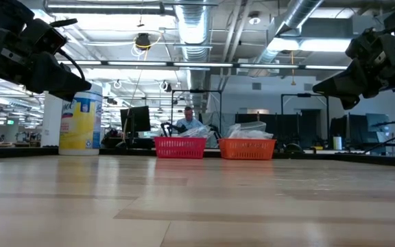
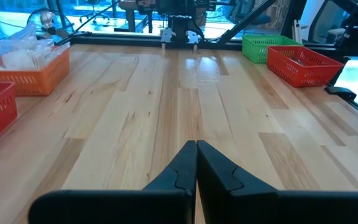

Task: Pick & Place Travel size toiletries
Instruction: Return to Home Position

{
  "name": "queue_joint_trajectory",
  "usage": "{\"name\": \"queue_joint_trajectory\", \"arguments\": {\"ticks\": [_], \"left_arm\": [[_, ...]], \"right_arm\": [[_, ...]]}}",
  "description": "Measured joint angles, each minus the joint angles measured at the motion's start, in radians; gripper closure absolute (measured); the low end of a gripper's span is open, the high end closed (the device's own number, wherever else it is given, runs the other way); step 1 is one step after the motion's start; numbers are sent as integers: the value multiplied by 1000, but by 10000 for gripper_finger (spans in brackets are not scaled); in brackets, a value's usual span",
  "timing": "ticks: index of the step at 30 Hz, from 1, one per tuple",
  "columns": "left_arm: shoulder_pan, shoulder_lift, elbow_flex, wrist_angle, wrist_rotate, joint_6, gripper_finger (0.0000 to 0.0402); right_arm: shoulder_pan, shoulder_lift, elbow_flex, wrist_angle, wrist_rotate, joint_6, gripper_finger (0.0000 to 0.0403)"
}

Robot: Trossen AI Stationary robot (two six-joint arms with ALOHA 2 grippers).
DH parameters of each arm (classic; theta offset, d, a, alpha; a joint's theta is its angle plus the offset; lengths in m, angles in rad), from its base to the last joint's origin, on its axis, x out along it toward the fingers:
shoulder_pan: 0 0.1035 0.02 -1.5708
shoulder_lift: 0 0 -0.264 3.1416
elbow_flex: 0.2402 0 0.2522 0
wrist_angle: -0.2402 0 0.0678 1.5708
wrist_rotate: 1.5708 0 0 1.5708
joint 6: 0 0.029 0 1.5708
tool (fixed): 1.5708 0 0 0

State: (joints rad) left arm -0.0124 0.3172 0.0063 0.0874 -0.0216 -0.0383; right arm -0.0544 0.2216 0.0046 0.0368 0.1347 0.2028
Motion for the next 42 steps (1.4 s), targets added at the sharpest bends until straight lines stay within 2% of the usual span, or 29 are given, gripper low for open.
{"name": "queue_joint_trajectory", "arguments": {"ticks": [42], "left_arm": [[0,0,0,28,0,0,401]], "right_arm": [[0,0,0,0,0,0,403]]}}
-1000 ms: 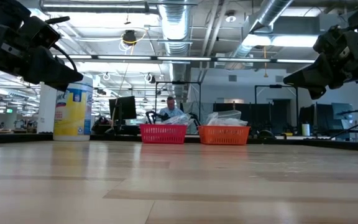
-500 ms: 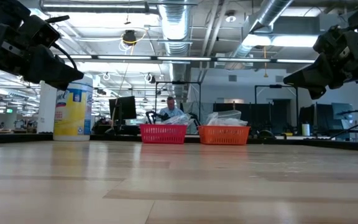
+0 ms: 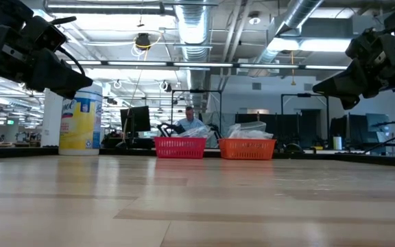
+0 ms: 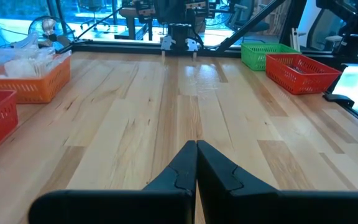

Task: Pick & Place Travel size toiletries
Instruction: Return to Home Position

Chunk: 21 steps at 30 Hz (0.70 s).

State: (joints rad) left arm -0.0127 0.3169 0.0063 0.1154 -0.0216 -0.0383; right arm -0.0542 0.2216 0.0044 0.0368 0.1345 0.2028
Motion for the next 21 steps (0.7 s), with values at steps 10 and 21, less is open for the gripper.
{"name": "queue_joint_trajectory", "arguments": {"ticks": [10,21], "left_arm": [[0,0,0,8,0,0,401],[0,0,0,16,0,0,401]], "right_arm": [[0,0,0,0,0,0,403],[0,0,0,0,0,0,403]]}}
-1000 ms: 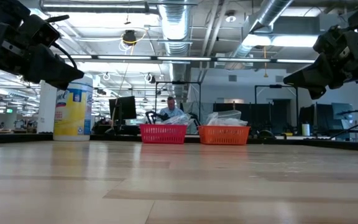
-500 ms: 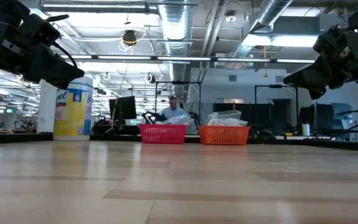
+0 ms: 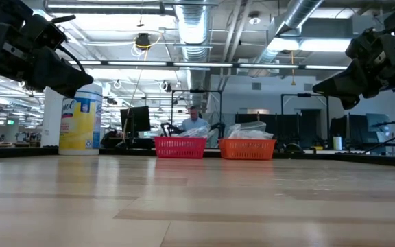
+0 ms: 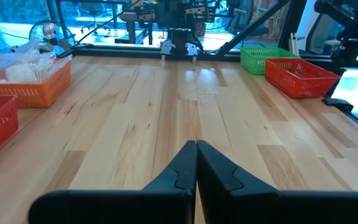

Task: Pick & Place Travel size toiletries
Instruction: Return to Home Position

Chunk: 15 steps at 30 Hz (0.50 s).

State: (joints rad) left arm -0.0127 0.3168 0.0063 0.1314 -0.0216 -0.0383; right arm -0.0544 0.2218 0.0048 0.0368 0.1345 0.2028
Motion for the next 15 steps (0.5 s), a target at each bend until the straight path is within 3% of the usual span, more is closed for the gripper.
{"name": "queue_joint_trajectory", "arguments": {"ticks": [15], "left_arm": [[0,0,0,8,0,0,401]], "right_arm": [[0,0,0,0,0,0,403]]}}
